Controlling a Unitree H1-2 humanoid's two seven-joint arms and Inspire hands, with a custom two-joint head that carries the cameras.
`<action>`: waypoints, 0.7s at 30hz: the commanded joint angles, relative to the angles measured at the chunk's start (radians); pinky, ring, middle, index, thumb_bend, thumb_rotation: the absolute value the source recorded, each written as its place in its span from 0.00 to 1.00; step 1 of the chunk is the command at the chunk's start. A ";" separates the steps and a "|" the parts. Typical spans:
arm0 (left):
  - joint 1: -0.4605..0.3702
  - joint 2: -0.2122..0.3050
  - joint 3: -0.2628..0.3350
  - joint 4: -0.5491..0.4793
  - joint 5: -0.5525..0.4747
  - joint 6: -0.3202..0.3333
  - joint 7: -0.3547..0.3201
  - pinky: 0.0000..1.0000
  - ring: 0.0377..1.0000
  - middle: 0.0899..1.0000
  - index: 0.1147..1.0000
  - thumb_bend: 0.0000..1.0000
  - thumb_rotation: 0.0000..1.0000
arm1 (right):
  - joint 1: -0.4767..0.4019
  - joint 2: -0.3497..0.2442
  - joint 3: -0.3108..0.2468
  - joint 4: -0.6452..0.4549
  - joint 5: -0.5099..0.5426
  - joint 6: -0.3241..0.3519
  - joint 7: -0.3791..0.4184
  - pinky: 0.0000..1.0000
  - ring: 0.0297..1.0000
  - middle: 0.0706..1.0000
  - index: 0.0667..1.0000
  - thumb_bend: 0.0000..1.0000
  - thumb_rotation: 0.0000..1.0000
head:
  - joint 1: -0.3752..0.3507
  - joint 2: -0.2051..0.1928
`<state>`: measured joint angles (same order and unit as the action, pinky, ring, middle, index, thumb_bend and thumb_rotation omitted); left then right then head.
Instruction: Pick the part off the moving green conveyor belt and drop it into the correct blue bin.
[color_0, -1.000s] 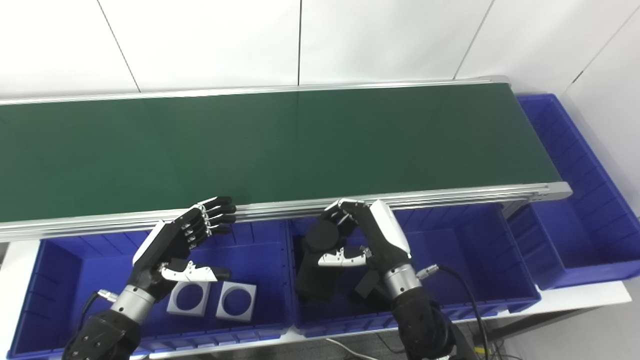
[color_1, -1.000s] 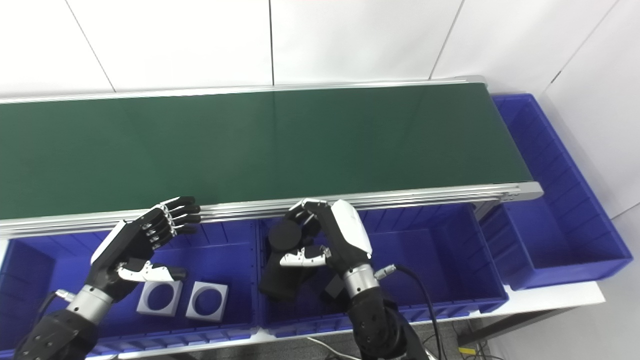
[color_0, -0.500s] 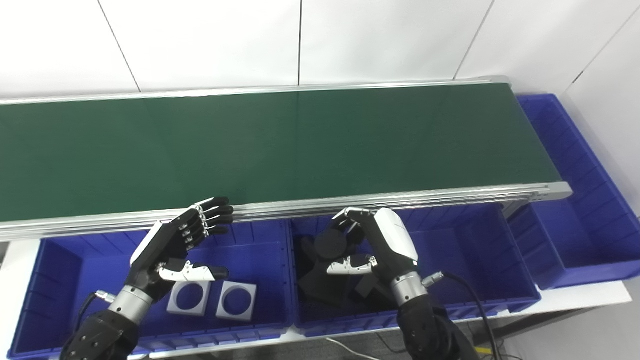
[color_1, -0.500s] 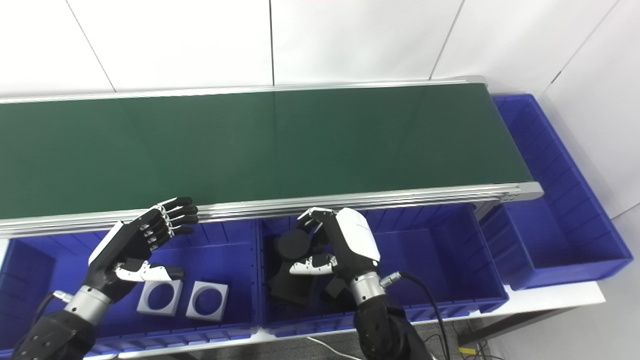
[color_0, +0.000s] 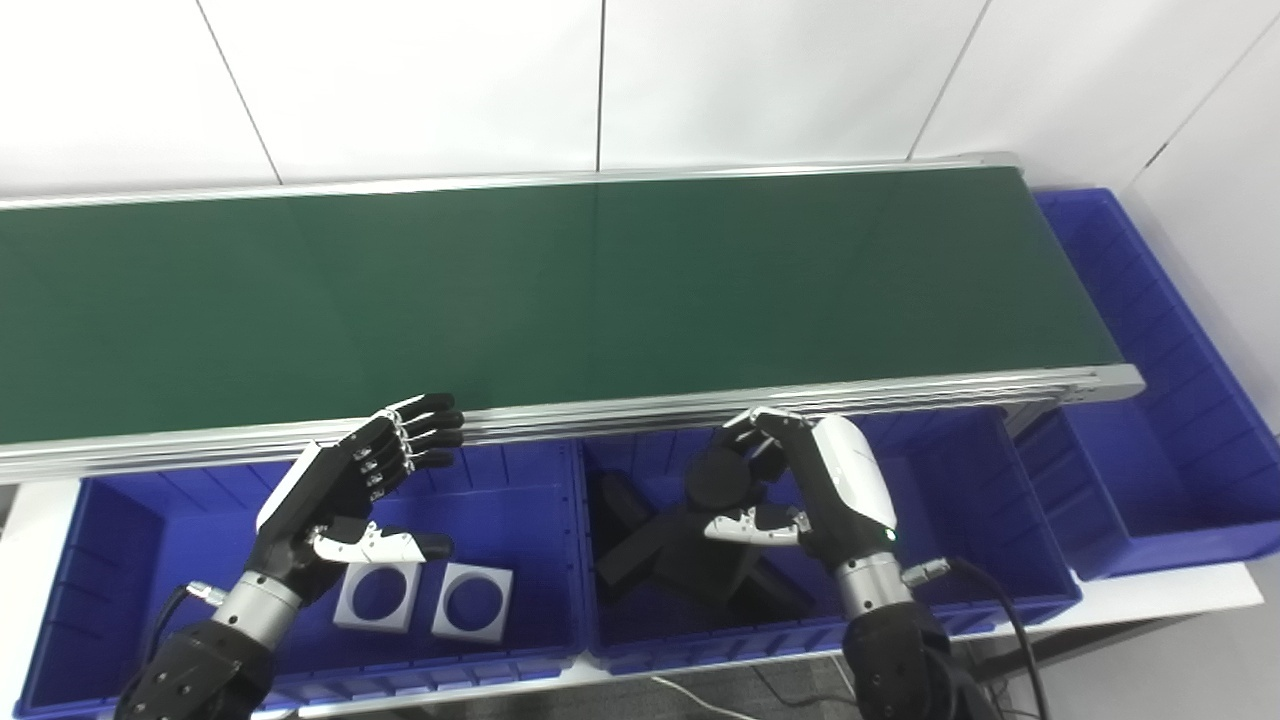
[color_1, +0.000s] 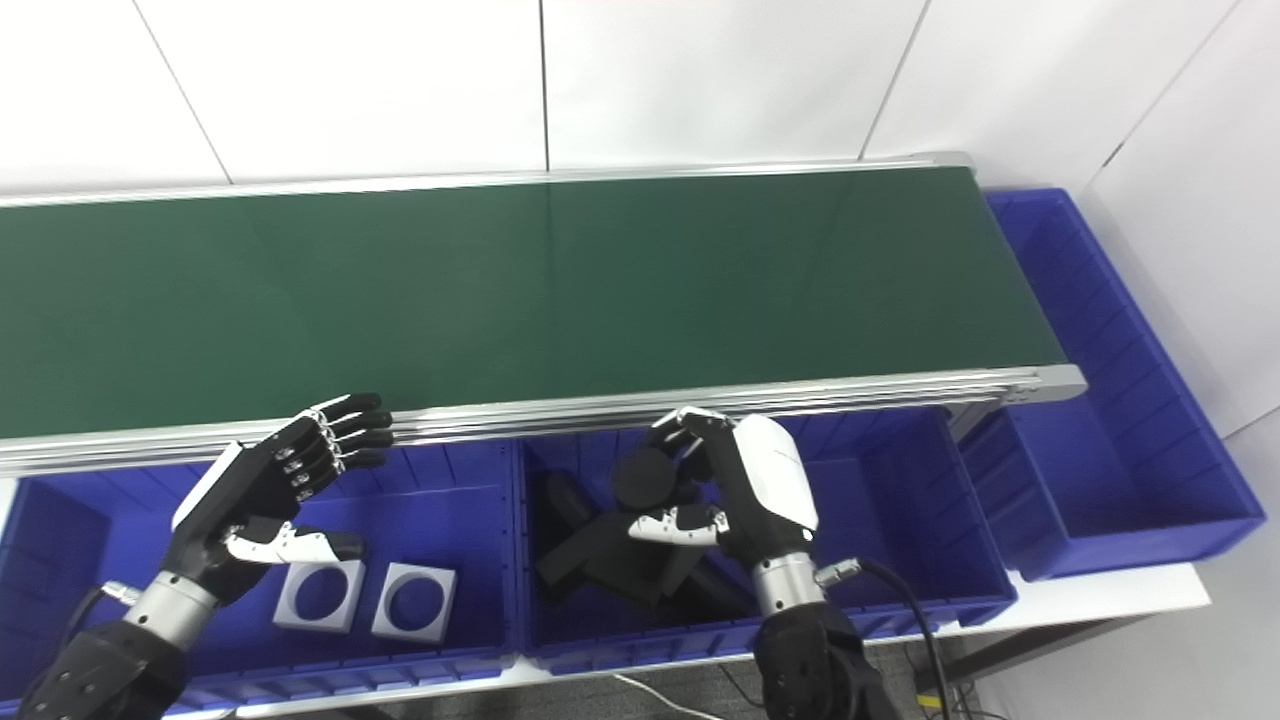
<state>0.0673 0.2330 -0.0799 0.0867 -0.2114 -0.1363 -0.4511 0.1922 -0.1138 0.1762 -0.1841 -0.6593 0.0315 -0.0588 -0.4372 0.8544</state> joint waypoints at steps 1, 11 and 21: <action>-0.011 0.013 0.008 -0.021 -0.014 -0.005 -0.005 0.77 0.78 0.79 0.80 1.00 0.15 | -0.008 0.007 -0.003 -0.040 0.005 0.003 -0.011 0.41 0.39 0.47 0.49 0.51 0.00 | 0.001 0.001; -0.004 0.010 0.004 -0.040 -0.010 0.002 0.000 0.76 0.77 0.78 0.80 1.00 0.15 | -0.017 -0.023 0.034 -0.107 0.006 0.125 0.161 0.64 0.71 0.73 0.69 0.83 0.16 | 0.009 0.003; -0.001 0.005 0.006 -0.042 -0.023 0.003 -0.003 0.74 0.77 0.78 0.80 1.00 0.13 | -0.029 -0.037 0.058 -0.141 -0.013 0.202 0.233 0.71 0.81 0.83 0.82 0.95 0.28 | 0.010 0.002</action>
<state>0.0730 0.2322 -0.0814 0.0789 -0.2148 -0.1208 -0.4505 0.1761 -0.1461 0.2331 -0.2892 -0.6688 0.2300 0.1795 -0.4280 0.8560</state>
